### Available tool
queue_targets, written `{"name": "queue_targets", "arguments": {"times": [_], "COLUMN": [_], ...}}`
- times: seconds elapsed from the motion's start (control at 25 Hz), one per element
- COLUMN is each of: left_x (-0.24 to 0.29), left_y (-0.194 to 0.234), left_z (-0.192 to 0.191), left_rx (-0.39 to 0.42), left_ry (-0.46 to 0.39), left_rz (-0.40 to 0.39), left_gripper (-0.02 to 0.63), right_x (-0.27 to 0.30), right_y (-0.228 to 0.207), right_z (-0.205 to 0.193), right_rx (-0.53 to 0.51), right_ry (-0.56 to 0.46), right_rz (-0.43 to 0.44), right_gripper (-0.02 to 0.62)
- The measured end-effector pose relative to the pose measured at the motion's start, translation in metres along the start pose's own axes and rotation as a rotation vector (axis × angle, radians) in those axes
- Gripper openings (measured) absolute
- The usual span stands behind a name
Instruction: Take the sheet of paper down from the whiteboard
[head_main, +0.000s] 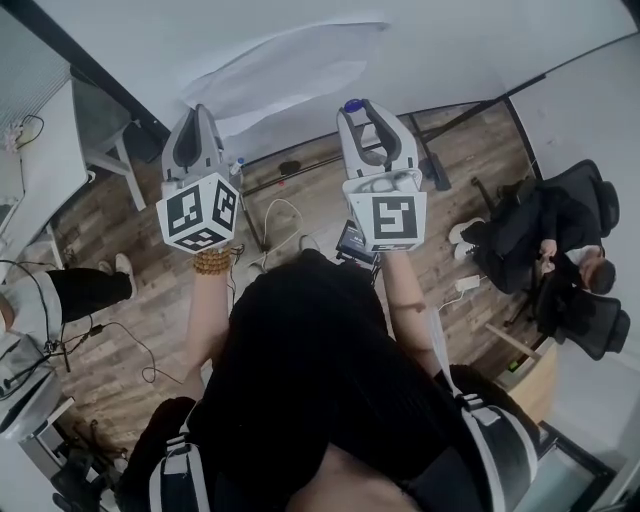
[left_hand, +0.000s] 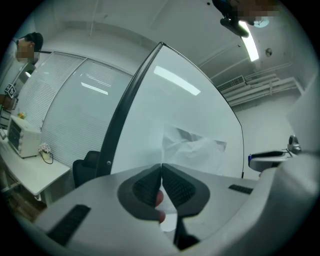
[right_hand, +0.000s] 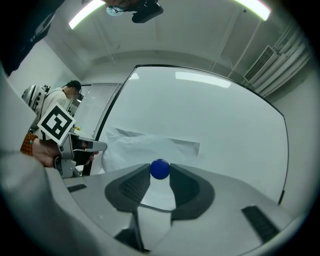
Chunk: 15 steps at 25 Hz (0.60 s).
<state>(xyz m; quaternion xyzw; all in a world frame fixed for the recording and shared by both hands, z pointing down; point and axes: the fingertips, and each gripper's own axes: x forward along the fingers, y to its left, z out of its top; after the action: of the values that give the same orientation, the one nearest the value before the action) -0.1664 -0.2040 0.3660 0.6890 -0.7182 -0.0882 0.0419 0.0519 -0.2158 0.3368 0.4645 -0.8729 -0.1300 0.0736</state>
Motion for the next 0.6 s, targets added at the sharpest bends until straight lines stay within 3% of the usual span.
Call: {"name": "queue_targets", "arguments": {"times": [0.6], "left_x": [-0.041], "left_y": [-0.036], "left_z": [-0.014], "left_rx": [-0.004], "left_ry": [0.018], "left_rz": [0.025], "left_gripper": [0.017], "right_x": [-0.015], "right_y": [-0.001], "right_z": [0.000], "right_rx": [0.022], "right_ry": [-0.023], "right_rz": [0.048], "right_gripper": [0.120]}}
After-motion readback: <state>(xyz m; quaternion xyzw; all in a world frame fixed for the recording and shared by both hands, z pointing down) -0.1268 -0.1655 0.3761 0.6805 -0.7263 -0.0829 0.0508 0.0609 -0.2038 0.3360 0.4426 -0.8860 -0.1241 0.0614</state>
